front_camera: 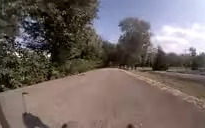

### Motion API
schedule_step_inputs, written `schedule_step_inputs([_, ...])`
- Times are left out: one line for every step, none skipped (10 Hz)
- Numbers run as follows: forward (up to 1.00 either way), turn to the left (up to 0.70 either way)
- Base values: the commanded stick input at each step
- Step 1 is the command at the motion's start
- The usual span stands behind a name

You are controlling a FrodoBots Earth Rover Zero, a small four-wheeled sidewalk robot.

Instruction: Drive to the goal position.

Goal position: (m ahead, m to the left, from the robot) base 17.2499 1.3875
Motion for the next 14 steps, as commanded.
schedule_step_inputs([0.70, 0.00])
schedule_step_inputs([0.70, 0.00])
schedule_step_inputs([0.70, 0.00])
schedule_step_inputs([0.70, 0.00])
schedule_step_inputs([0.70, 0.00])
schedule_step_inputs([0.70, 0.00])
schedule_step_inputs([0.70, 0.00])
schedule_step_inputs([0.70, 0.00])
schedule_step_inputs([0.70, 0.00])
schedule_step_inputs([0.70, 0.00])
schedule_step_inputs([0.70, 0.00])
schedule_step_inputs([0.70, 0.00])
schedule_step_inputs([0.70, 0.00])
schedule_step_inputs([0.70, 0.00])
